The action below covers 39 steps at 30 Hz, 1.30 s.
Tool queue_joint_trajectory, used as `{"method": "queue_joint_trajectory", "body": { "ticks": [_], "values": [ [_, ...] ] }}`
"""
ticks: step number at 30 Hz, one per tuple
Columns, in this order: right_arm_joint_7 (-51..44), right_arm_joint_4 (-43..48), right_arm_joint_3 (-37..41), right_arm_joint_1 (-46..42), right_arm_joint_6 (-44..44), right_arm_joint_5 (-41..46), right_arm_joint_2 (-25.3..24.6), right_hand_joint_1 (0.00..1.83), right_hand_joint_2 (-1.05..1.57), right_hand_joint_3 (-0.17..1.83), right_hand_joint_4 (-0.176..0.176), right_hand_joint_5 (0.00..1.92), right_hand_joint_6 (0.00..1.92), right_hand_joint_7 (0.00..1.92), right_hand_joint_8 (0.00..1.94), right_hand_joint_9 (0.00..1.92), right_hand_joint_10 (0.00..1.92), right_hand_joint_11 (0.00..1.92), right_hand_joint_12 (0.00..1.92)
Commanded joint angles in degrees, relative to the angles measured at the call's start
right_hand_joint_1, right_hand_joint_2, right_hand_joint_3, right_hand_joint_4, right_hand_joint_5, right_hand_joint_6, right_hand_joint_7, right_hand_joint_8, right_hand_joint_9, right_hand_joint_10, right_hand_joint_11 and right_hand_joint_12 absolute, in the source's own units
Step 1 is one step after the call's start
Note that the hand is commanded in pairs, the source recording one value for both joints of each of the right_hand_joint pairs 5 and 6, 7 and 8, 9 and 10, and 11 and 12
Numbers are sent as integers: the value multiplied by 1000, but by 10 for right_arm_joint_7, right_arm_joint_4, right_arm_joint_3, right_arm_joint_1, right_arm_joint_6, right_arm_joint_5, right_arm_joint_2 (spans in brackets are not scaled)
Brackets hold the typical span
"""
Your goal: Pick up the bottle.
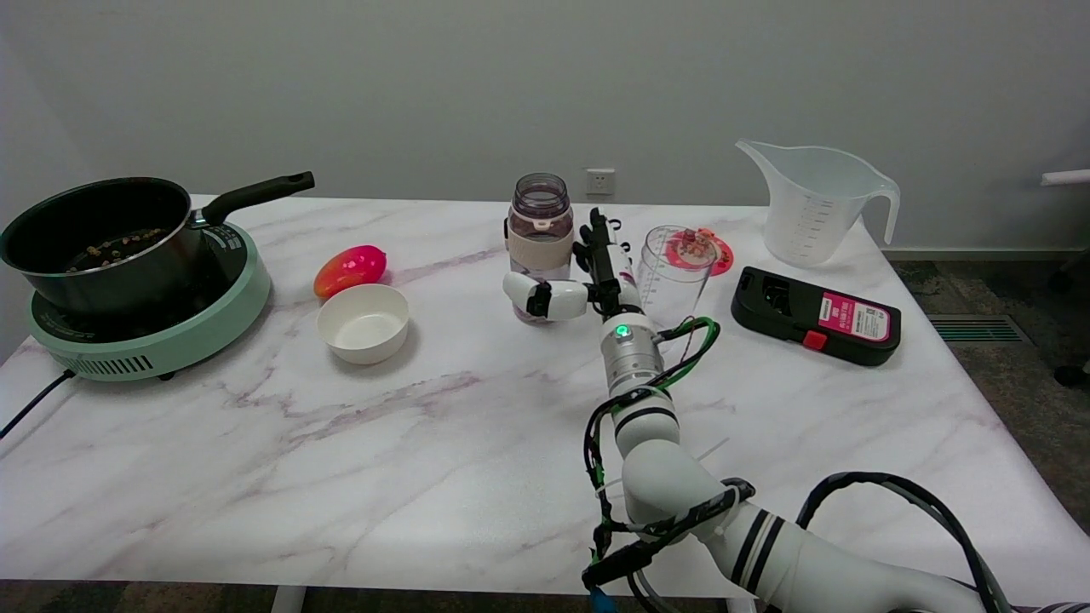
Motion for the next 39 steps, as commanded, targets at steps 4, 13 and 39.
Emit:
{"method": "queue_joint_trajectory", "body": {
  "ticks": [4, 13, 39],
  "values": [
    [3, -2, -6, 1, -11, -1, -1, 1109, -310, 1302, 0, 0, 0, 169, 169, 275, 275, 233, 233],
    [4, -6, -11, 2, -12, -1, -3, 1111, -298, 1293, 0, 0, 0, 174, 174, 276, 276, 230, 230],
    [45, -47, -6, 12, -31, -15, 14, 1097, -299, 1345, 0, 0, 0, 188, 188, 282, 282, 225, 225]
  ]
}}
